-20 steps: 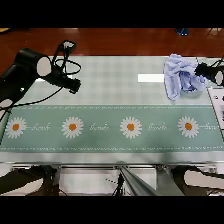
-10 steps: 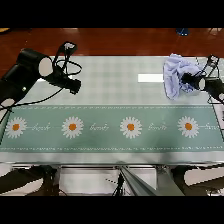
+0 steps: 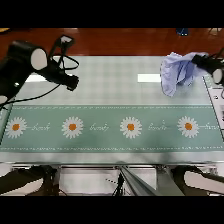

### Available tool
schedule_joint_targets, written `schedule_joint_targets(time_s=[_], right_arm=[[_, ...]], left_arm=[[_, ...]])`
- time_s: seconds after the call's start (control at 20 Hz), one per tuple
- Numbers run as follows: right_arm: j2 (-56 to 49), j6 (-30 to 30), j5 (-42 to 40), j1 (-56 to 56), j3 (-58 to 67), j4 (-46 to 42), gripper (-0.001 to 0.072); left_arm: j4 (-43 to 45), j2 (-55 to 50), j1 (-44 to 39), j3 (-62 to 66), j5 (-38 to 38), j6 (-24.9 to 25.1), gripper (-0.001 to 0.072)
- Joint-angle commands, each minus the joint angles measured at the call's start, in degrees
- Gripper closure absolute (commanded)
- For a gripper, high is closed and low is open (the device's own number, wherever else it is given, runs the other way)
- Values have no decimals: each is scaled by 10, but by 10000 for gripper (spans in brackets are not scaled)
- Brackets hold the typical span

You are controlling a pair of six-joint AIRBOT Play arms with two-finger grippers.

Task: Fold the shirts.

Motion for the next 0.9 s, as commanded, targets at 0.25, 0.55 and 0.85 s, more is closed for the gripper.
schedule_joint_targets(time_s=[0.25,0.55,0.85], right_arm=[[375,-4,3,1,1,31,695],[519,-142,198,1,1,219,695],[470,-409,474,1,0,571,696]], left_arm=[[0,80,-19,247,-40,0,0],[-7,189,-33,294,-67,0,1],[-27,199,-33,257,-144,-30,1]])
